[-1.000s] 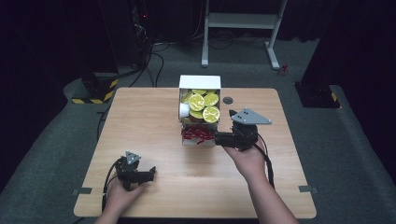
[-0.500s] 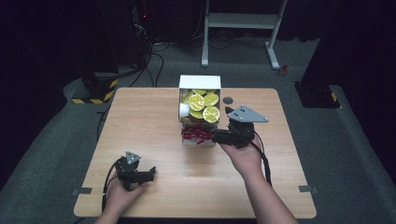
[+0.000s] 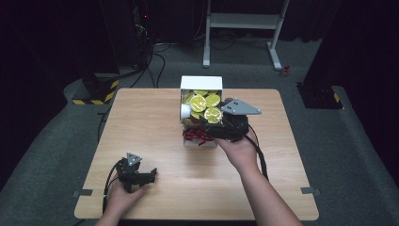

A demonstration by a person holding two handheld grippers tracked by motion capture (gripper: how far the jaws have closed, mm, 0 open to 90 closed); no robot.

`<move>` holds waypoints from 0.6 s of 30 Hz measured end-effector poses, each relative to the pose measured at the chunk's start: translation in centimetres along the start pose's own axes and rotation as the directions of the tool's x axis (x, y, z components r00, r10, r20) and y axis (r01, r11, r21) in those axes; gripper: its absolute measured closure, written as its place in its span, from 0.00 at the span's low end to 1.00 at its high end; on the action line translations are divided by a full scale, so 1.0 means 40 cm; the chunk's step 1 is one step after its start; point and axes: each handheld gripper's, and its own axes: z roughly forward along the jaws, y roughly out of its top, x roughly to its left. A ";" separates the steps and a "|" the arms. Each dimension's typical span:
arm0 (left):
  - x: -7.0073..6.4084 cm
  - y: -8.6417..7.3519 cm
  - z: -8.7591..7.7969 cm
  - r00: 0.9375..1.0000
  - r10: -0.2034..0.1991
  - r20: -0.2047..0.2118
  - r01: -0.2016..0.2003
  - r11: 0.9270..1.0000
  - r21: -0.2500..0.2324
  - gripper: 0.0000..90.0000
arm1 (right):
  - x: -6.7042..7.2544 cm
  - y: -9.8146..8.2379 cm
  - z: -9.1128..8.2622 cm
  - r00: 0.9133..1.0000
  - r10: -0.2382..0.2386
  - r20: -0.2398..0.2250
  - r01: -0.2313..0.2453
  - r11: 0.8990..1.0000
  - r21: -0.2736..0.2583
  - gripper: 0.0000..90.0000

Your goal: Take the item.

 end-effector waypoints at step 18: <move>0.000 0.000 0.000 1.000 0.000 0.000 0.000 1.000 0.000 0.00 | 0.016 0.029 0.069 1.000 -0.014 0.017 0.014 1.000 -0.008 0.21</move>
